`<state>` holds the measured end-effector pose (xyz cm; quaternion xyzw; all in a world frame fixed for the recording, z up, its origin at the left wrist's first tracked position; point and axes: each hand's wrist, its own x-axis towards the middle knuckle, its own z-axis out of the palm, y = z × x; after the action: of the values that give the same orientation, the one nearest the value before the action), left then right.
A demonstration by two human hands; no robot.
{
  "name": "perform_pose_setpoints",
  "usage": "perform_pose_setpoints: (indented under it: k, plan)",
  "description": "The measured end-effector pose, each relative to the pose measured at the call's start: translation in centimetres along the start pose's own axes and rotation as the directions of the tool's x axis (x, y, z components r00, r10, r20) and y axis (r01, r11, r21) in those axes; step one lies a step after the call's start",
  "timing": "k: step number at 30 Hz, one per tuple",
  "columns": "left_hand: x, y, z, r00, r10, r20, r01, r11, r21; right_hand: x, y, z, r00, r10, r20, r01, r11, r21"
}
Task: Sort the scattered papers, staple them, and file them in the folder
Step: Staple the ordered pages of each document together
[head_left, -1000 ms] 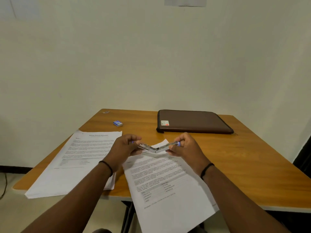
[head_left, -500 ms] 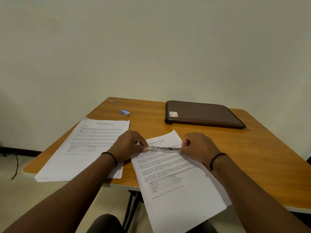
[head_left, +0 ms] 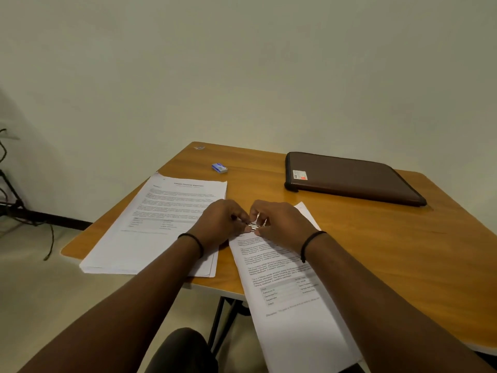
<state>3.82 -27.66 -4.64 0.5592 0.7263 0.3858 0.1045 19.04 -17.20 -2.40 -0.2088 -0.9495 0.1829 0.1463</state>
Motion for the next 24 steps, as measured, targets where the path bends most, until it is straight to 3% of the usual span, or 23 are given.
perform_pose_setpoints:
  k: [12,24]
  plan:
    - [-0.1,-0.5,0.1,0.999,-0.012,-0.045,0.012,1.0,-0.009,0.7,0.7,0.2,0.997,-0.067,0.022,0.067,0.998,0.018]
    - [0.0,-0.6,0.1,0.999,0.007,-0.04,-0.007,1.0,0.015,1.6,0.3,-0.1,0.985,-0.116,0.125,0.137,0.975,-0.175]
